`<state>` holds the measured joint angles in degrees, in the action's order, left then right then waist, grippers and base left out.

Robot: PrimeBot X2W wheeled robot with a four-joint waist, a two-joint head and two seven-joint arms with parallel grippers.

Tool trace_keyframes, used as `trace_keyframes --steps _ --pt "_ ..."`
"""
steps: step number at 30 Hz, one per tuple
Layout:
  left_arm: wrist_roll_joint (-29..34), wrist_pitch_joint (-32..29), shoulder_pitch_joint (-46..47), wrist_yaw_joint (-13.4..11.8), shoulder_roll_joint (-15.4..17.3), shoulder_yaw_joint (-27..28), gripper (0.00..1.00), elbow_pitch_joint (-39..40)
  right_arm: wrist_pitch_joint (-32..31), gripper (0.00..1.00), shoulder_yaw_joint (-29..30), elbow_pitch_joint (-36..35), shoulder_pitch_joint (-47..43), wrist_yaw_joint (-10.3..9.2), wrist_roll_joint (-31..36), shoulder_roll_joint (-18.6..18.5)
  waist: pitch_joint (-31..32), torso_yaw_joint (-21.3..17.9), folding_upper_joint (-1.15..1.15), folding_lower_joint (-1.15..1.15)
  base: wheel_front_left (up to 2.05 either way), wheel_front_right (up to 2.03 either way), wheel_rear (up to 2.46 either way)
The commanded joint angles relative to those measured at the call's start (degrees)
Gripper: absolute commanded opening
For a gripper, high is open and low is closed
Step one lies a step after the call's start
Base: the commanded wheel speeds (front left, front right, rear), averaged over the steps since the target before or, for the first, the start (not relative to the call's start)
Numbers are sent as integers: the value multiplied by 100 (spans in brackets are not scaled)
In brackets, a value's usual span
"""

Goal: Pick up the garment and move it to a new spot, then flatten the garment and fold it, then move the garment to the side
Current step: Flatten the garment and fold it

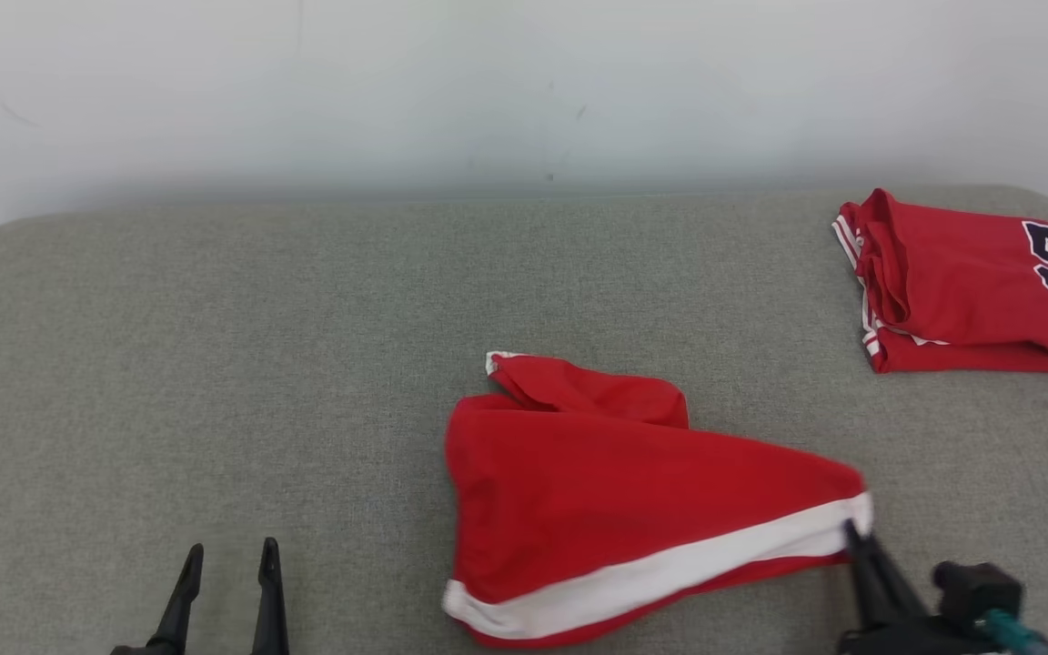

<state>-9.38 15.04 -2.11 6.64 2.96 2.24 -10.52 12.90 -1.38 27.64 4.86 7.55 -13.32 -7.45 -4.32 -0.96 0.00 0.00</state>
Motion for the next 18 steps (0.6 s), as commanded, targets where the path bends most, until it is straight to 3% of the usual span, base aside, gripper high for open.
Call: trace_keyframes --steps 1,7,12,14,18 --pt "-34 9 15 40 -11 -36 100 -25 29 0 147 -50 29 -16 33 -127 -12 -22 0 0 0 0 0" --pt "-116 9 87 24 -9 -223 100 -56 -127 0 631 -237 -41 -16 -5 -481 -79 -50 0 0 0 0 0" --pt "-181 9 144 33 -8 -410 100 -96 -297 0 695 -252 -28 -16 1 -501 -136 -35 0 0 0 0 0" --pt "-214 9 177 40 -10 -505 100 -113 -291 100 673 -268 -26 -16 22 -472 -145 -23 0 0 0 0 0" --pt "-284 9 182 65 -10 -761 100 -172 -166 100 709 -313 -39 -16 92 -415 -122 -4 0 0 0 0 0"
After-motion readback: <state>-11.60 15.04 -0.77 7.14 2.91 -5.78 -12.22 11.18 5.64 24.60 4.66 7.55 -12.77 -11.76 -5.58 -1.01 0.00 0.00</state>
